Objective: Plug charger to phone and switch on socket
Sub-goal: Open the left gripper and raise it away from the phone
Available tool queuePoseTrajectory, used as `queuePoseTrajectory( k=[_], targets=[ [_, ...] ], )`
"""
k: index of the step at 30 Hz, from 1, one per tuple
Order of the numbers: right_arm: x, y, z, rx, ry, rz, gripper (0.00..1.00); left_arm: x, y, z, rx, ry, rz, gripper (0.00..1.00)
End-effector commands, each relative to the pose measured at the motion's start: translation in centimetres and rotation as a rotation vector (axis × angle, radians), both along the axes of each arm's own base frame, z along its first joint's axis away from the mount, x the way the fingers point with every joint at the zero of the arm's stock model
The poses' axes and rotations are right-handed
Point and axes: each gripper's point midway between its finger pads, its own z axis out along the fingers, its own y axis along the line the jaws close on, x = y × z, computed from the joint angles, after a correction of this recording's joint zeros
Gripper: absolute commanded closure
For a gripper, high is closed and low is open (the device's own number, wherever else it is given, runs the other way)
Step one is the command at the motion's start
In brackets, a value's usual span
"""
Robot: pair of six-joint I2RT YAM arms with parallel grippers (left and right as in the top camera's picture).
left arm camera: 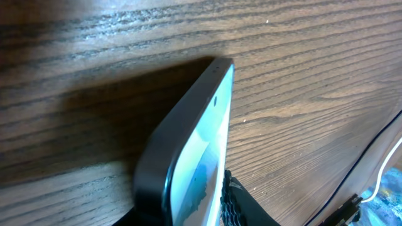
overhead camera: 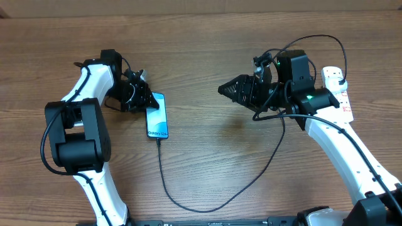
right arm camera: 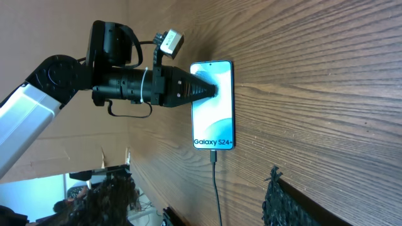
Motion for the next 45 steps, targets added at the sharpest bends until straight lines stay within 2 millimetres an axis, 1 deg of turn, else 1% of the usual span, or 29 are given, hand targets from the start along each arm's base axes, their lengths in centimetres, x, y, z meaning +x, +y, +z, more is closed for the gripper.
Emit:
queuePoseTrajectory(
  k=[1,8,12,16,17,19,21,28,31,33,35,36,39,41,43,45],
  targets=[
    [0.2,-0.2,0.3,-0.006,-0.020,-0.005,0.29,-0.3,0.2,0.0,0.017,0.008,0.000,0.72],
    [0.2,-0.2,0.3,-0.006,-0.020,-0.005,0.29,-0.7,1.5,-0.7,0.108,0.033,0.001,0.71],
    [0.2,-0.2,0.3,-0.006,-0.018,-0.005,0.29,-0.9,2.6,-1.2,0.179,0.044,0.010,0.68],
    [0.2,-0.2,0.3,-0.007,-0.017,-0.005,0.29,-0.9,3.2,-1.4,0.215,0.046,0.007,0.67],
    [0.2,-0.2,0.3,-0.007,-0.017,-0.005,0.29,-0.9,3.4,-1.5,0.223,0.047,0.007,0.65],
    [0.2,-0.2,0.3,-0.007,-0.017,-0.005,0.29,-0.9,3.6,-1.6,0.237,0.047,0.005,0.58],
    [0.2,-0.2,0.3,-0.007,-0.016,-0.005,0.29,-1.0,4.0,-1.7,0.263,0.048,0.003,0.56],
    [0.1,-0.2,0.2,-0.008,-0.013,-0.005,0.29,-1.0,5.1,-1.9,0.326,0.049,-0.001,0.56],
    [0.1,-0.2,0.2,-0.009,-0.011,-0.005,0.29,-0.6,5.2,-1.3,0.329,0.040,0.001,0.57],
    [0.0,-0.2,0.1,-0.011,-0.006,-0.005,0.29,0.0,5.2,-0.2,0.331,0.024,0.004,0.59],
    [0.0,-0.3,0.0,-0.017,-0.011,0.002,0.29,0.9,5.3,1.5,0.333,-0.011,0.010,0.59],
    [-0.1,-0.4,0.0,-0.022,-0.019,0.008,0.29,1.5,5.3,2.8,0.335,-0.039,0.015,0.59],
    [-0.2,-0.5,-0.3,-0.037,-0.017,0.011,0.33,3.2,5.4,7.3,0.337,-0.141,0.033,0.59],
    [-0.1,-0.9,-0.6,-0.057,-0.010,-0.005,0.36,4.2,5.4,11.0,0.338,-0.227,0.054,0.58],
    [0.1,-1.6,-0.8,-0.071,-0.001,-0.027,0.38,4.6,5.1,14.6,0.326,-0.314,0.068,0.57],
    [0.3,-2.9,-0.9,-0.083,0.007,-0.053,0.42,4.6,4.9,18.6,0.319,-0.411,0.082,0.57]
  ],
)
